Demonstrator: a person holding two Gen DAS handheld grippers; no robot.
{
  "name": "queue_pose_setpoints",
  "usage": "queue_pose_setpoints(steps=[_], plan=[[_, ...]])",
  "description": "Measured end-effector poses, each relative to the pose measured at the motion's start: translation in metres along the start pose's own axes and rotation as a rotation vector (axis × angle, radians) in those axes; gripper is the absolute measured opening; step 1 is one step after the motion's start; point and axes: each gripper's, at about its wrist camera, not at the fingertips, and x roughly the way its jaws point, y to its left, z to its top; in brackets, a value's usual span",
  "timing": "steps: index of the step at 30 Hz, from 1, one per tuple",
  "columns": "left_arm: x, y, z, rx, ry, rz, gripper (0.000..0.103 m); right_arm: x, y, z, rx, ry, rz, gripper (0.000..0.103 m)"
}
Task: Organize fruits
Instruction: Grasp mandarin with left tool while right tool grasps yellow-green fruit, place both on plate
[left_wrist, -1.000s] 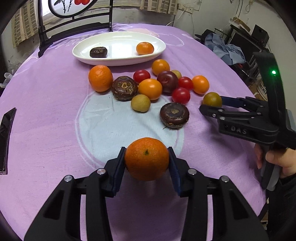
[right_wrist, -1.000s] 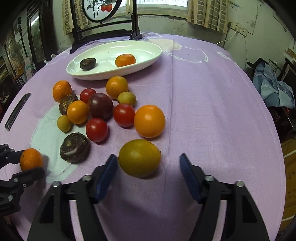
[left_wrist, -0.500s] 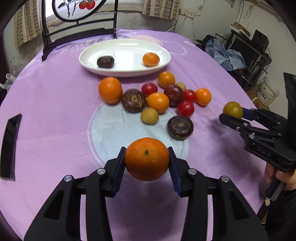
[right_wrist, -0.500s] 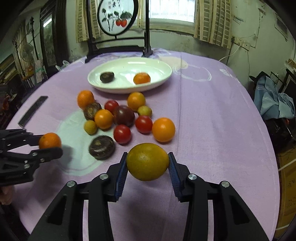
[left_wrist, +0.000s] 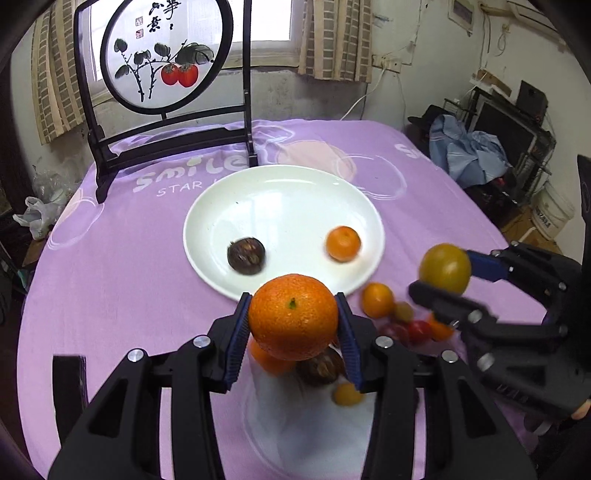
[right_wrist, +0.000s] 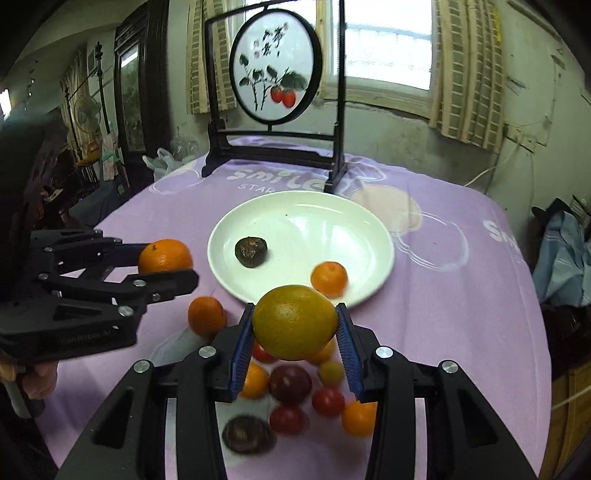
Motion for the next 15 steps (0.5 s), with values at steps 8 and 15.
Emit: queue_pose_setpoints(steps=[8, 15], plan=[[0.079, 0.040, 0.032, -0.087, 0.083, 0.037, 0.043, 0.074, 0.007, 0.016, 0.010, 0.110, 0.039, 0.043], [0.132, 0.058, 0.062, -0.122, 0.130, 0.053, 0.043, 0.108, 0.005, 0.019, 0.019, 0.162, 0.030, 0.043]])
